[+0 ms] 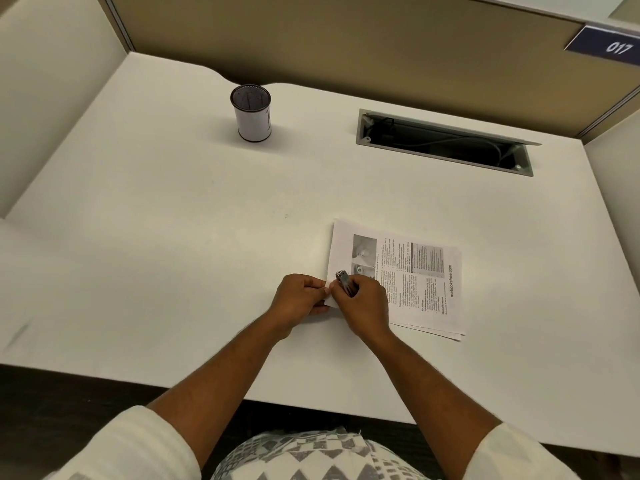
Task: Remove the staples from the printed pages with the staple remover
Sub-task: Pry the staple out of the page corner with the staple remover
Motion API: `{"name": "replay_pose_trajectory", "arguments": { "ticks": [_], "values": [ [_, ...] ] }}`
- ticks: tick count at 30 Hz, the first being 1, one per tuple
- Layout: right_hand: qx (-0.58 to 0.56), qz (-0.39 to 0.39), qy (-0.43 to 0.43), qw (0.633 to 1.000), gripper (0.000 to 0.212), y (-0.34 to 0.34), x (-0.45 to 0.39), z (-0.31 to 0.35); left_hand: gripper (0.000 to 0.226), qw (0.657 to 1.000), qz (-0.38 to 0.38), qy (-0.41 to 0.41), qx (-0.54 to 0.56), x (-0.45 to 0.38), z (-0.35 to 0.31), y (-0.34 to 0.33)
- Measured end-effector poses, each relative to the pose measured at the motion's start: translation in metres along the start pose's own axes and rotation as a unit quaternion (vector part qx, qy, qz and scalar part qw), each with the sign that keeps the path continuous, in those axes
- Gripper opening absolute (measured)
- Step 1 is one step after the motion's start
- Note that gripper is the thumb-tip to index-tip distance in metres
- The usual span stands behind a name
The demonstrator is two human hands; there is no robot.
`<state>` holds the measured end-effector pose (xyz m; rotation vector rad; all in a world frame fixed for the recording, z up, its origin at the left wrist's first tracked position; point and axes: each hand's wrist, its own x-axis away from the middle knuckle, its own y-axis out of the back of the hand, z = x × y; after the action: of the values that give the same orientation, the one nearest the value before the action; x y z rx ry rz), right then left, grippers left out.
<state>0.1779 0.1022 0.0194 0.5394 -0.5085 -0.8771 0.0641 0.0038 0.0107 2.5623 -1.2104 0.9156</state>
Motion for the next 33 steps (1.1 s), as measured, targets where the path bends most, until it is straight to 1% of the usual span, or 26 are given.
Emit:
{"name": "replay_pose_trajectory", "arguments": {
  "ticks": [4, 7, 12, 15, 17, 19, 24, 28, 31, 33],
  "values": [
    [0.059, -0.010, 0.000, 0.998, 0.033, 0.001, 0.003, 0.005, 0.010, 1.000, -0.019, -0.005, -0.008, 0.001, 0.000, -0.002],
    [0.078, -0.022, -0.013, 0.997, 0.026, 0.000, 0.007, 0.007, 0.011, 1.000, -0.026, -0.013, -0.006, 0.001, 0.001, -0.004],
    [0.054, -0.024, -0.041, 0.997, 0.032, -0.001, 0.006, 0.007, 0.009, 0.999, -0.037, -0.016, -0.013, 0.002, 0.003, -0.005],
    [0.031, -0.015, -0.054, 0.998, 0.032, -0.003, 0.005, 0.008, 0.009, 0.999, -0.039, -0.019, -0.022, 0.002, 0.003, -0.007],
    [0.035, 0.002, -0.062, 0.997, 0.030, -0.004, 0.005, 0.009, 0.007, 0.998, -0.045, -0.026, -0.034, 0.003, 0.003, -0.008],
    [0.036, 0.022, -0.077, 0.996, 0.030, -0.005, 0.004, 0.010, 0.010, 0.996, -0.059, -0.039, -0.058, 0.003, 0.003, -0.008],
    [0.008, 0.101, -0.145, 0.984, 0.030, 0.001, -0.005, 0.014, 0.015, 0.978, -0.088, -0.092, -0.165, 0.004, 0.005, -0.008],
    [-0.105, 0.170, -0.237, 0.951, 0.019, 0.009, -0.012, 0.020, 0.011, 0.948, -0.112, -0.141, -0.263, 0.005, 0.005, -0.010],
    [-0.132, 0.200, -0.291, 0.926, 0.022, 0.016, -0.017, 0.022, 0.011, 0.935, -0.115, -0.160, -0.295, 0.006, 0.004, -0.013],
    [-0.134, 0.215, -0.310, 0.916, 0.024, 0.019, -0.020, 0.022, 0.012, 0.929, -0.117, -0.166, -0.309, 0.007, 0.004, -0.013]
  ]
}}
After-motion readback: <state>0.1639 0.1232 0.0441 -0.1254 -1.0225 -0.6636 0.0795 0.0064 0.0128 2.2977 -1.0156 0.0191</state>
